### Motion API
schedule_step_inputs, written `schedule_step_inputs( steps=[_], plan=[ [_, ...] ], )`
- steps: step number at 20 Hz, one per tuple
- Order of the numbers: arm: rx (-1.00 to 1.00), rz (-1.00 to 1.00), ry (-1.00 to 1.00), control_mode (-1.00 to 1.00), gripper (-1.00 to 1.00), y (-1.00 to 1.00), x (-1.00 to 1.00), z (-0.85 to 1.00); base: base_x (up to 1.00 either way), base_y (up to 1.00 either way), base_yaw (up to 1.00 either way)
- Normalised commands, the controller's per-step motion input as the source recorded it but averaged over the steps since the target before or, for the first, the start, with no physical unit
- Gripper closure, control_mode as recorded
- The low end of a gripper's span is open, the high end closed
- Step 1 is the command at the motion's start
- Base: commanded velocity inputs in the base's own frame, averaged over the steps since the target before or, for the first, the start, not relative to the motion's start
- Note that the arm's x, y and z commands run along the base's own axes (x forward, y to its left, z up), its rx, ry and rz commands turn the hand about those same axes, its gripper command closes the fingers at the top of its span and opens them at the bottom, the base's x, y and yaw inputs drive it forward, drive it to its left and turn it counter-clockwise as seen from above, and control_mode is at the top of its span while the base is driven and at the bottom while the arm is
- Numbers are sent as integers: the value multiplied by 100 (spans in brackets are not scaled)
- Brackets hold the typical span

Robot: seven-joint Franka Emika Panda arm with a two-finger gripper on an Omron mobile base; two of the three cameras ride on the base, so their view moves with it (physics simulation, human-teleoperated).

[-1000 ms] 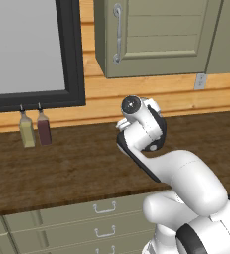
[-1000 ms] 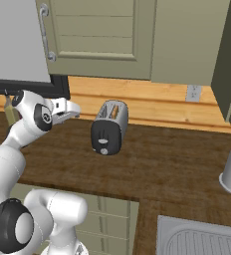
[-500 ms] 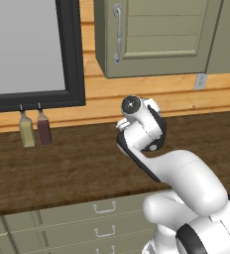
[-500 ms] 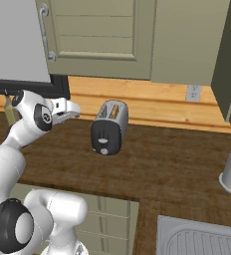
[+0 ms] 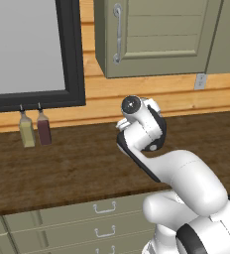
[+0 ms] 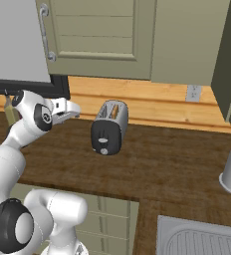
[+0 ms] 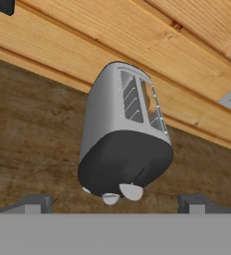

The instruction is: Start the toaster. Once the lever pops up, take the bread to the plate on the dining counter.

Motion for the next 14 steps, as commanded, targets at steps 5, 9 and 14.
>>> schedule_step_inputs(
  steps=[5,9,14],
  plan=[
    [0,0,0,-100,-100,0,0,0,0,0,0],
    [0,0,0,-100,-100,0,0,0,0,0,0],
    [0,0,0,-100,-100,0,0,0,0,0,0]
  ],
)
